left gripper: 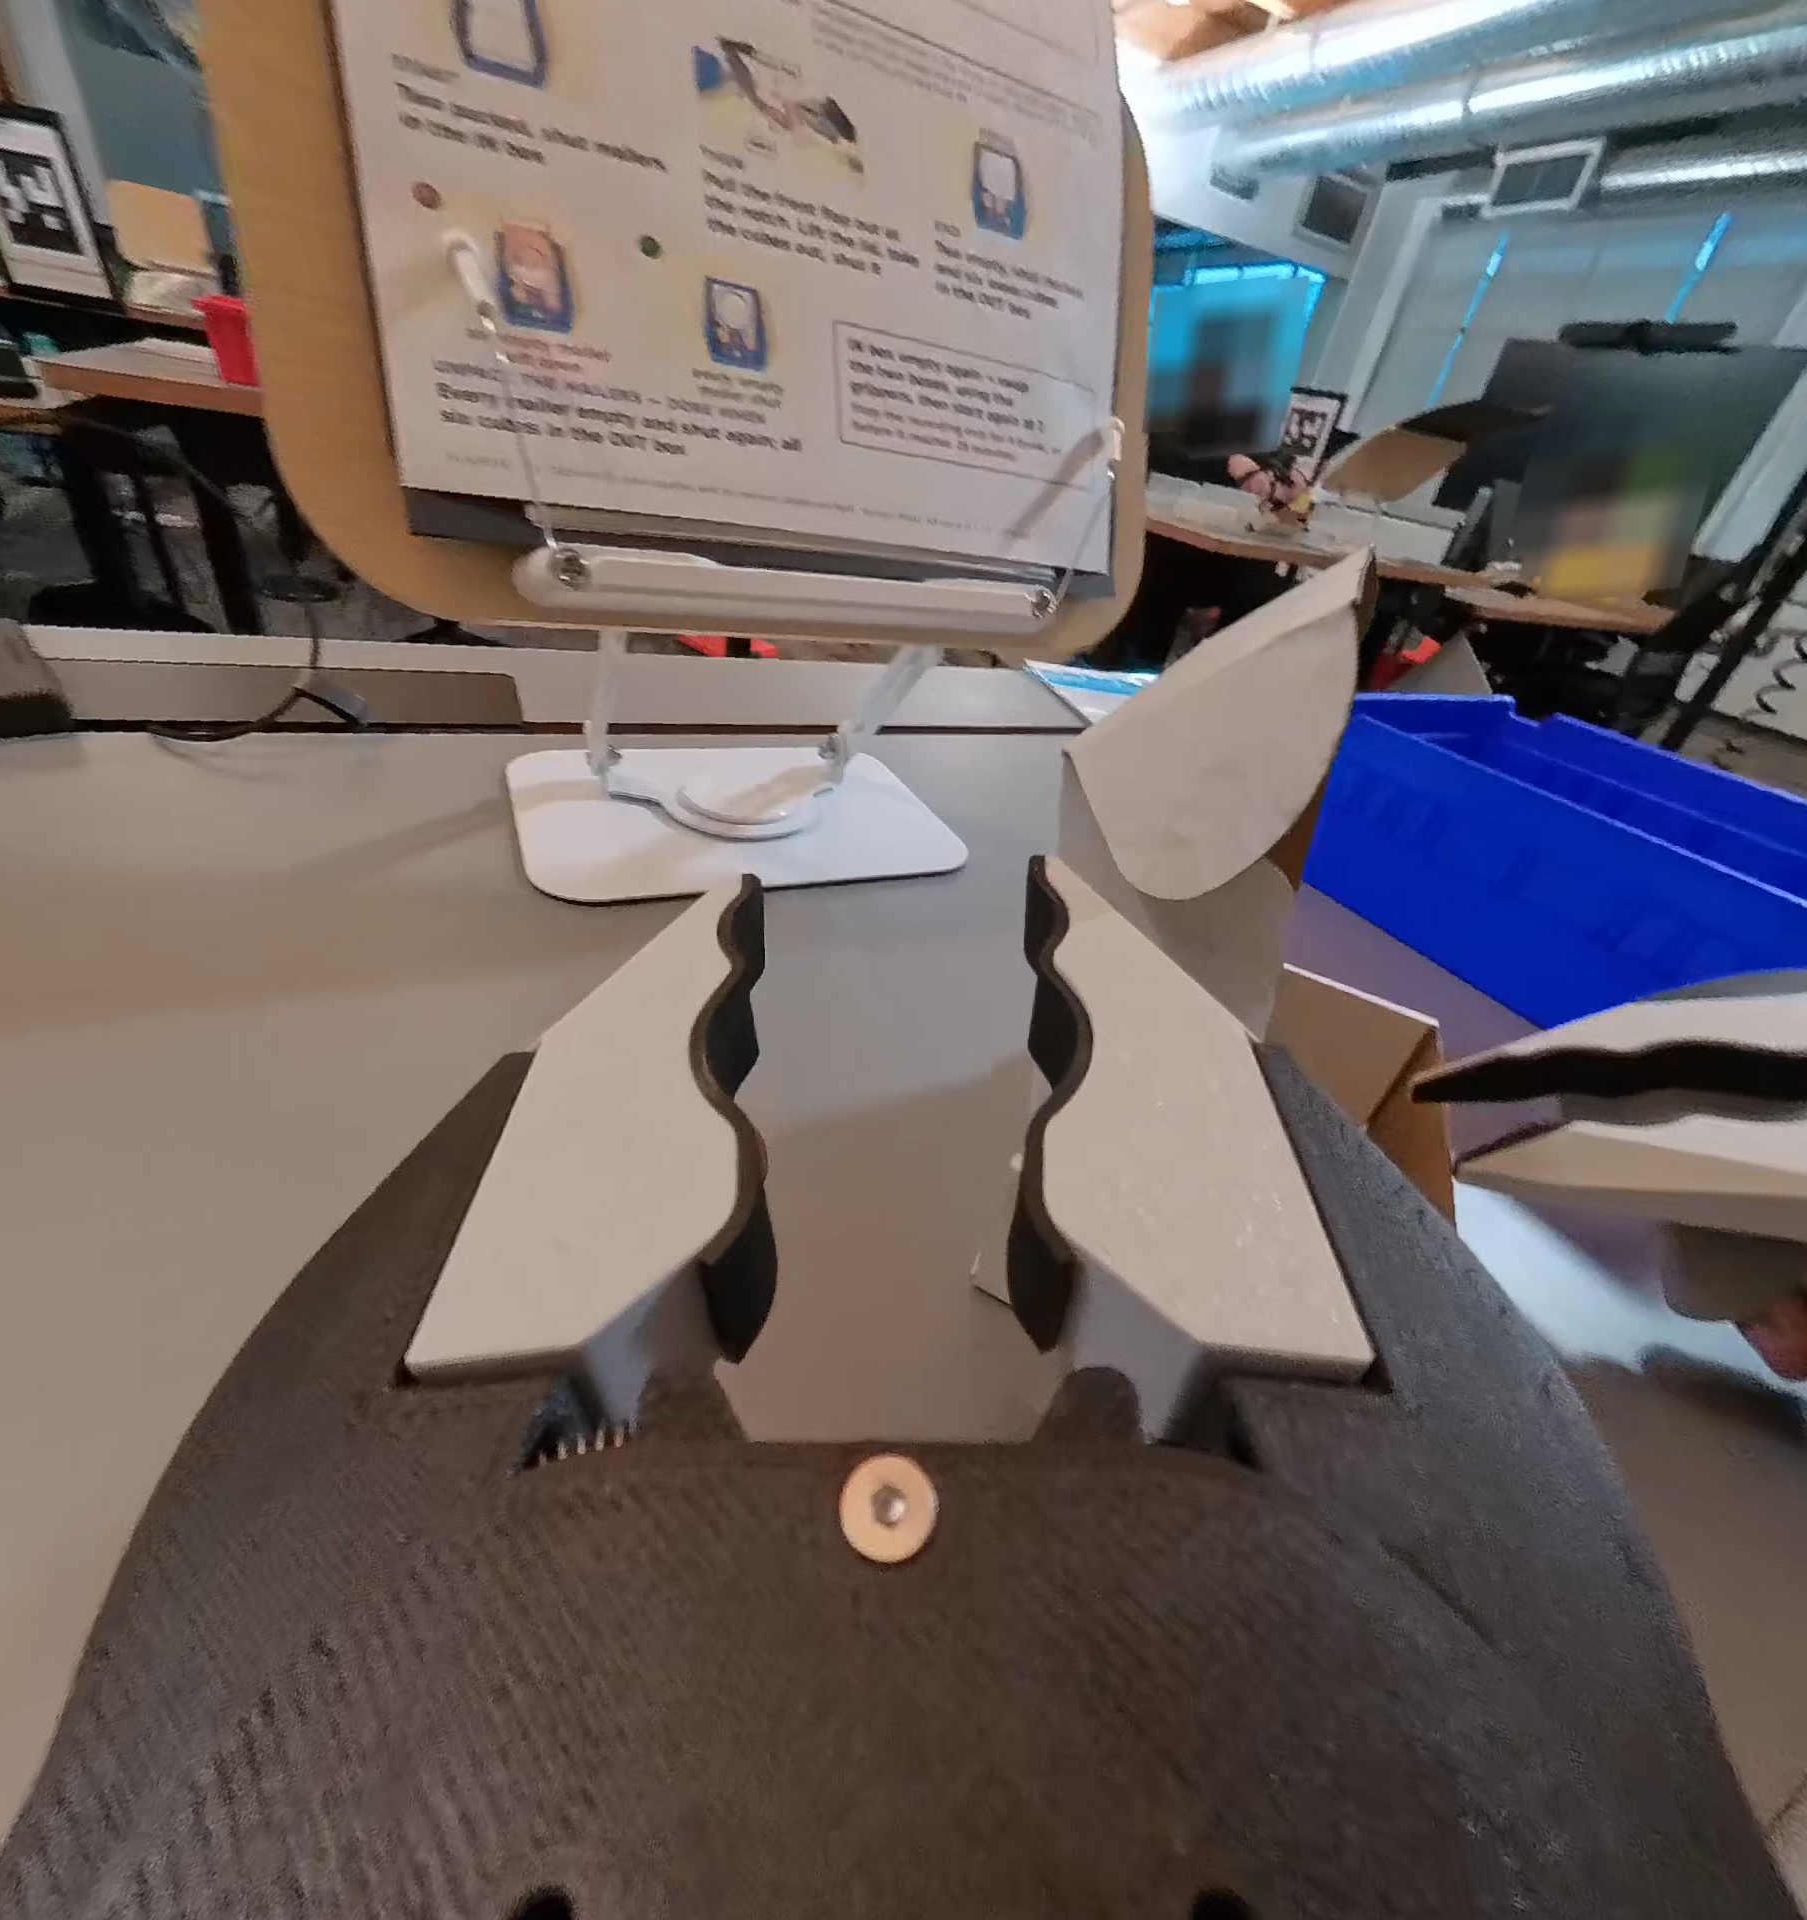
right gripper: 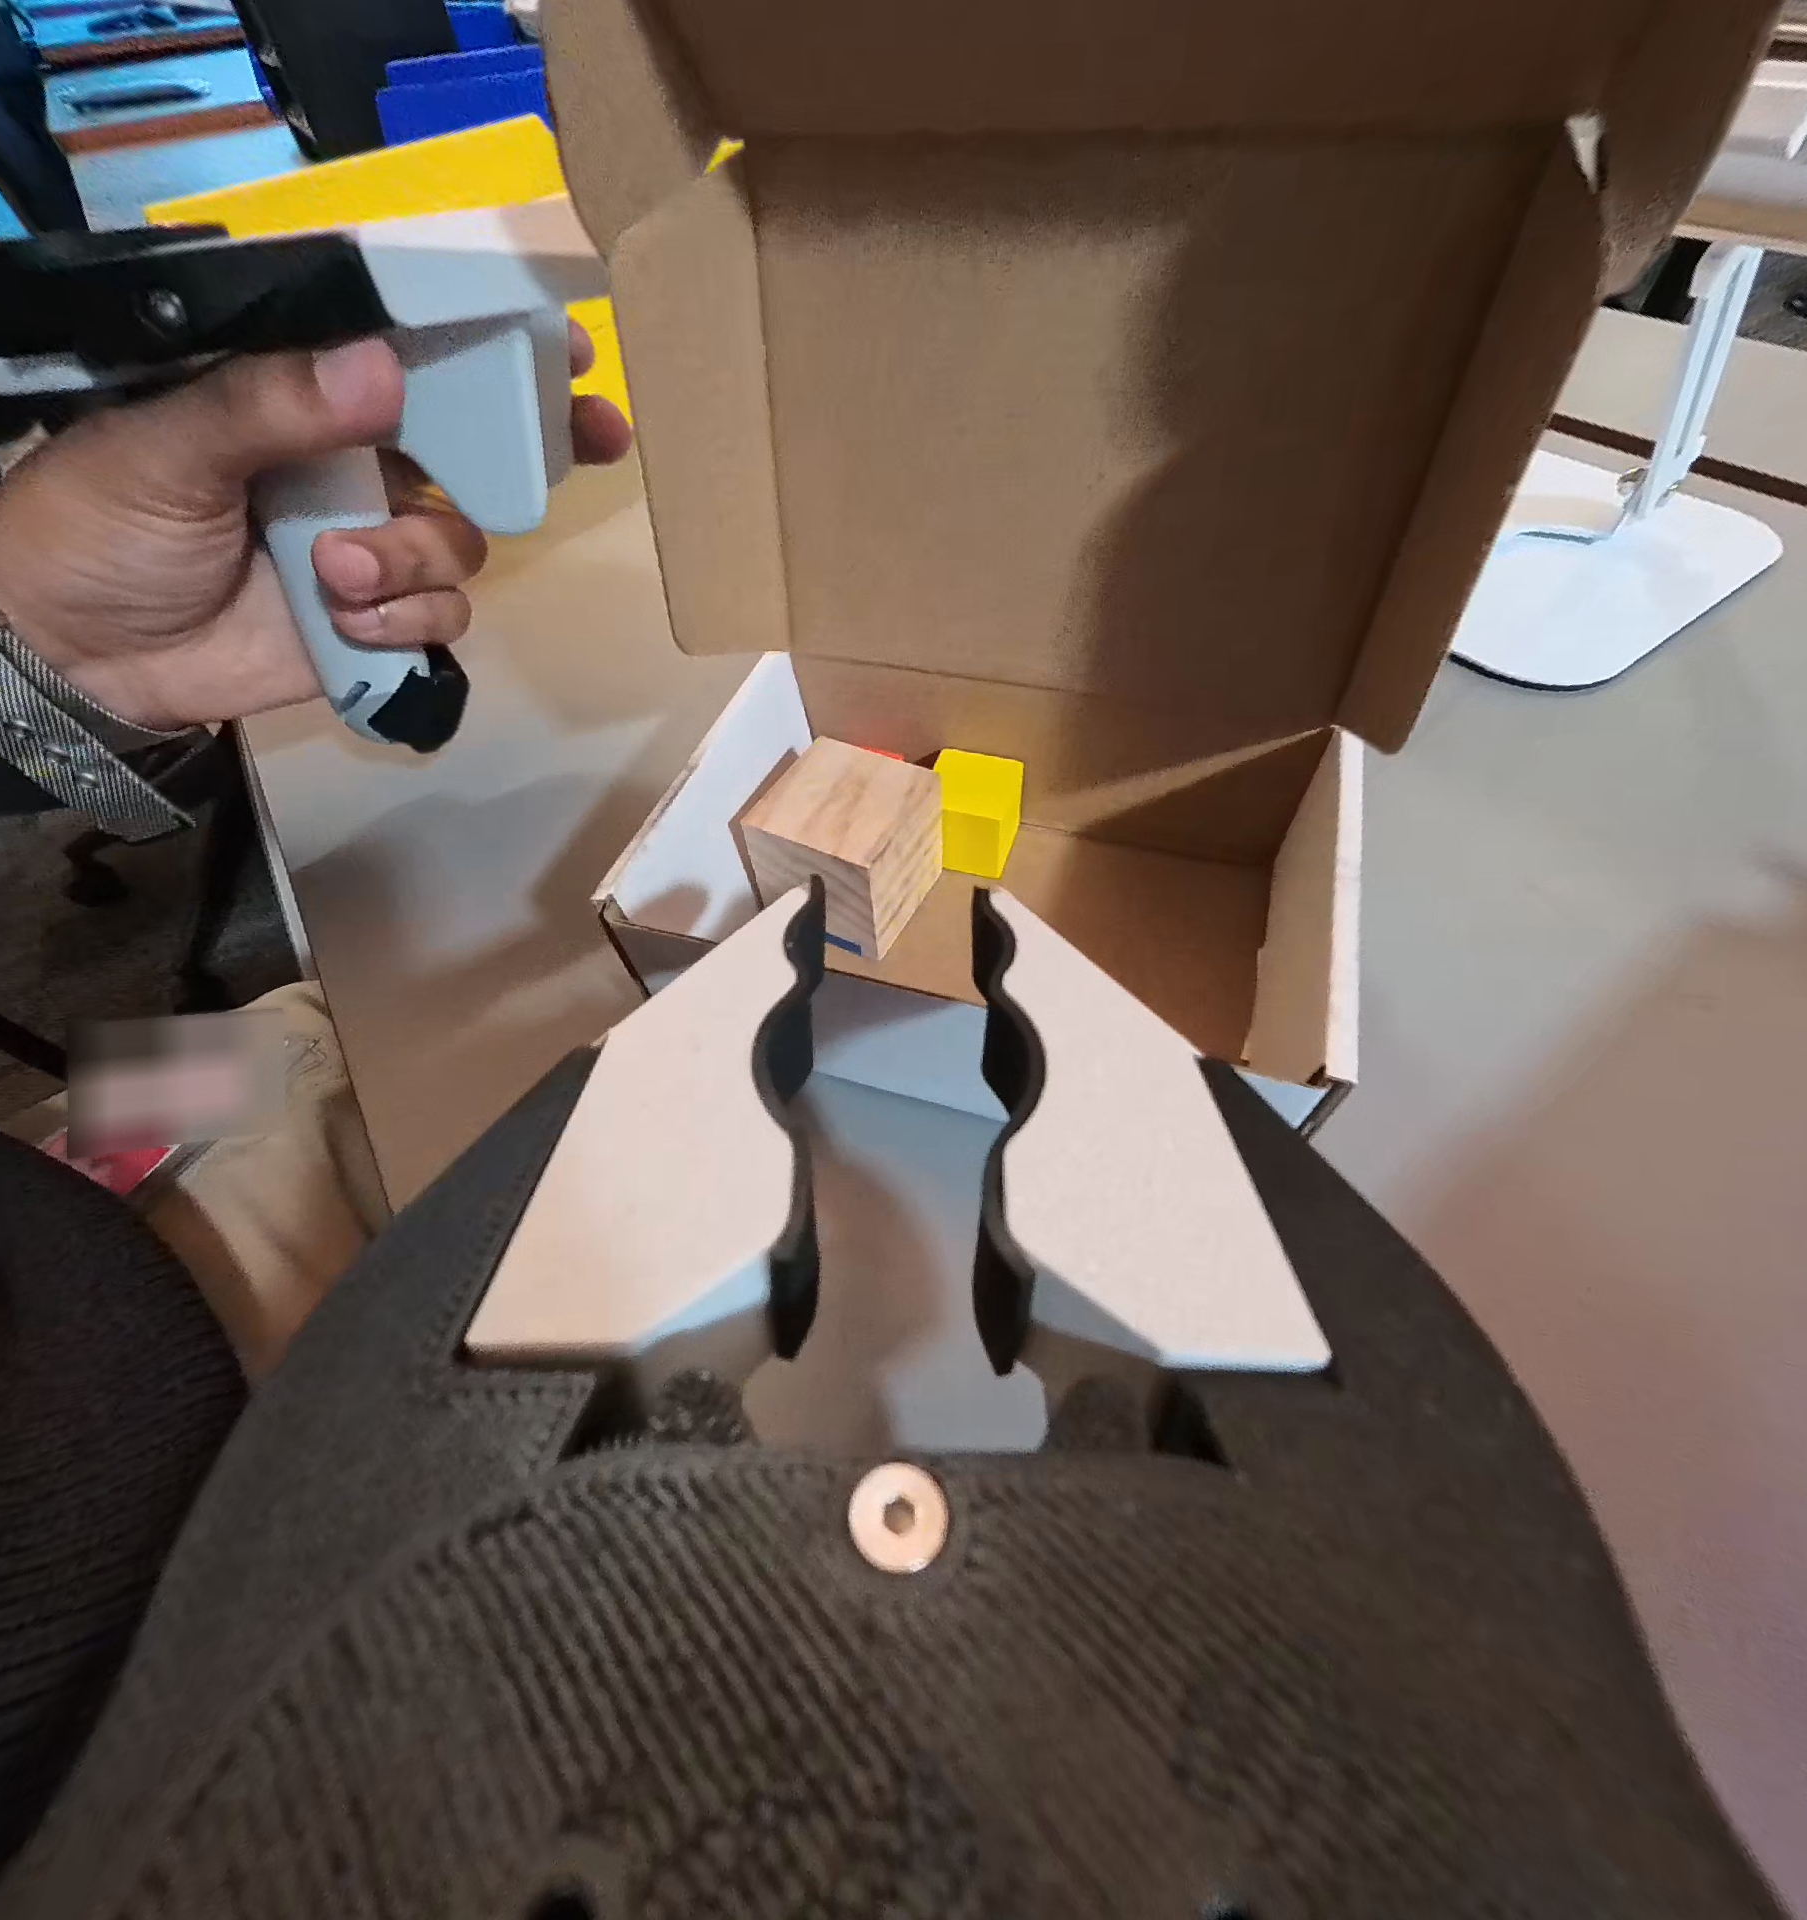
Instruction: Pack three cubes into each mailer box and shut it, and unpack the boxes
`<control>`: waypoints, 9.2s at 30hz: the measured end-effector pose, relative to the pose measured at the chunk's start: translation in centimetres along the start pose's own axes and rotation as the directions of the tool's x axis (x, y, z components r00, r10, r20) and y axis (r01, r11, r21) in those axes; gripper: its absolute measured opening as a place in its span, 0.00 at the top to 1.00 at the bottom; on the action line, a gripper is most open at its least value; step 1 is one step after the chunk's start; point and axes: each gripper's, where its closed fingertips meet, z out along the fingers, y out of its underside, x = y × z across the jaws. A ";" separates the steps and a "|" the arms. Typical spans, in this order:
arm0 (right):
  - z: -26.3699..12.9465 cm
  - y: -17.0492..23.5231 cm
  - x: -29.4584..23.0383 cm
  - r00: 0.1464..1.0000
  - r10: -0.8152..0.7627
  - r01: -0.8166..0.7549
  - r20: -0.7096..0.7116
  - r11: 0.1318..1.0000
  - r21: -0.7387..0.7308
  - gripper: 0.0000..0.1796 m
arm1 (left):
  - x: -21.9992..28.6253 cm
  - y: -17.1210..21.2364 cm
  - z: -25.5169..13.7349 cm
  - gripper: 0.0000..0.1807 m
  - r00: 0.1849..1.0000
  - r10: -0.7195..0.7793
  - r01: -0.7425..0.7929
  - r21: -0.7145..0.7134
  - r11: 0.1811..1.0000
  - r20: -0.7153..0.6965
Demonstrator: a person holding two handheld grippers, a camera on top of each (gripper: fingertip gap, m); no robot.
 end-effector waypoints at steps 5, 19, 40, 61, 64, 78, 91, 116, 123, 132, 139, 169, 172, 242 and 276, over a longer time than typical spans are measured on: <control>0.0 0.0 -0.3 1.000 -0.007 0.007 0.020 1.000 0.001 0.91 | 0.8 0.8 0.3 0.70 0.998 0.066 -0.067 -0.029 0.997 -0.023; -0.5 -1.1 -0.5 0.999 0.002 -0.005 0.049 0.998 0.067 0.99 | 2.8 3.8 -0.1 0.65 0.938 0.185 -0.248 -0.195 0.949 -0.294; 0.6 0.8 -1.5 0.996 -0.055 0.057 0.063 0.998 -0.029 0.98 | 6.8 4.0 0.5 0.73 0.885 0.118 -0.186 -0.110 0.976 -0.451; 2.6 -0.9 -2.0 0.983 0.130 -0.105 0.132 0.978 -0.181 0.71 | 5.0 3.2 0.4 0.73 0.883 -0.223 0.129 -0.244 0.961 -0.413; 4.0 -0.7 -1.3 0.993 0.077 -0.047 0.087 0.951 -0.306 0.67 | 5.0 3.2 0.3 0.73 0.883 -0.220 0.125 -0.244 0.962 -0.416; 6.3 1.5 -2.4 0.992 0.087 -0.022 0.093 0.834 -0.552 0.74 | 5.0 3.2 -0.1 0.73 0.883 -0.174 0.085 -0.216 0.973 -0.435; -9.8 -9.7 7.2 0.976 0.167 -0.195 -0.137 0.954 -0.227 0.74 | 5.2 3.3 -0.2 0.73 0.884 -0.146 0.060 -0.202 0.977 -0.445; -21.0 10.1 18.6 0.804 0.306 -0.580 -0.510 0.596 -0.556 0.75 | 5.5 3.3 -0.2 0.73 0.890 -0.104 0.027 -0.176 0.984 -0.445; -21.2 10.5 17.9 0.799 0.303 -0.590 -0.519 0.558 -0.583 0.75 | 5.7 3.5 -0.2 0.73 0.894 -0.068 -0.006 -0.164 0.986 -0.444; -21.7 9.4 17.9 0.814 0.261 -0.559 -0.518 0.591 -0.581 0.74 | 5.7 3.5 -0.2 0.73 0.894 -0.067 -0.008 -0.165 0.986 -0.443; -22.1 2.4 17.9 0.828 0.228 -0.473 -0.513 0.775 -0.419 0.74 | 5.7 3.5 -0.2 0.73 0.895 -0.072 -0.003 -0.166 0.986 -0.440; 6.7 1.8 1.1 0.997 0.072 -0.043 0.030 0.824 -0.565 0.85 | 7.0 3.6 -0.7 0.73 0.853 -0.132 0.033 -0.199 0.979 -0.505; 4.7 0.1 0.8 0.991 0.121 -0.073 0.055 0.843 -0.533 0.85 | 7.0 3.6 -0.8 0.73 0.853 -0.135 0.036 -0.201 0.979 -0.505; 8.5 2.9 -2.6 0.996 0.040 0.016 0.079 0.792 -0.610 0.88 | 6.3 3.4 -0.7 0.73 0.826 -0.279 0.176 -0.247 0.953 -0.489; -27.6 13.7 23.9 0.668 0.061 -0.628 -0.742 0.581 -0.518 0.89 | 7.0 3.6 -0.7 0.73 0.844 -0.190 0.093 -0.213 0.973 -0.502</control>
